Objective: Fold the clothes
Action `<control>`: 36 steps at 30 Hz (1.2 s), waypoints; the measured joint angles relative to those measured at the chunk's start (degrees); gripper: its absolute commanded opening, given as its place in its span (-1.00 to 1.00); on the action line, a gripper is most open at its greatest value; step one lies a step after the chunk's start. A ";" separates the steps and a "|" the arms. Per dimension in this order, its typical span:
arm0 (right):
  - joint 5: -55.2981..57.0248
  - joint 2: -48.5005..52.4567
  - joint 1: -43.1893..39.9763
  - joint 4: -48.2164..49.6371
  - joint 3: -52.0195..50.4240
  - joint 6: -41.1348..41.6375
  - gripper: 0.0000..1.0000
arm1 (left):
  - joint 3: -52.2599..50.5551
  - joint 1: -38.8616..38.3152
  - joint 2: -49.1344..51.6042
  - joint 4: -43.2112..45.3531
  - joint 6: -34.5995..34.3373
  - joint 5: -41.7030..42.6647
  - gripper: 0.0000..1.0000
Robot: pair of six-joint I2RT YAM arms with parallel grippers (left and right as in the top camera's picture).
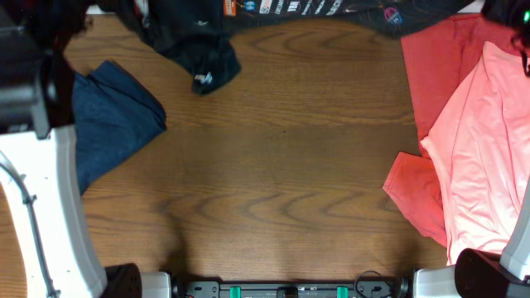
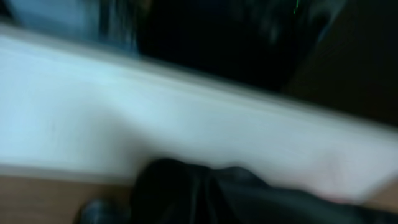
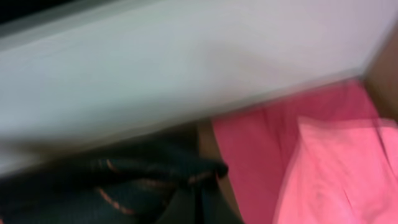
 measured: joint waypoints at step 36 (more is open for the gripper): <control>9.27 1.27 0.00 -15.98 -36.24 -1.27 -0.98 | -43.34 -2.23 -10.19 -29.11 10.10 -2.43 -0.88</control>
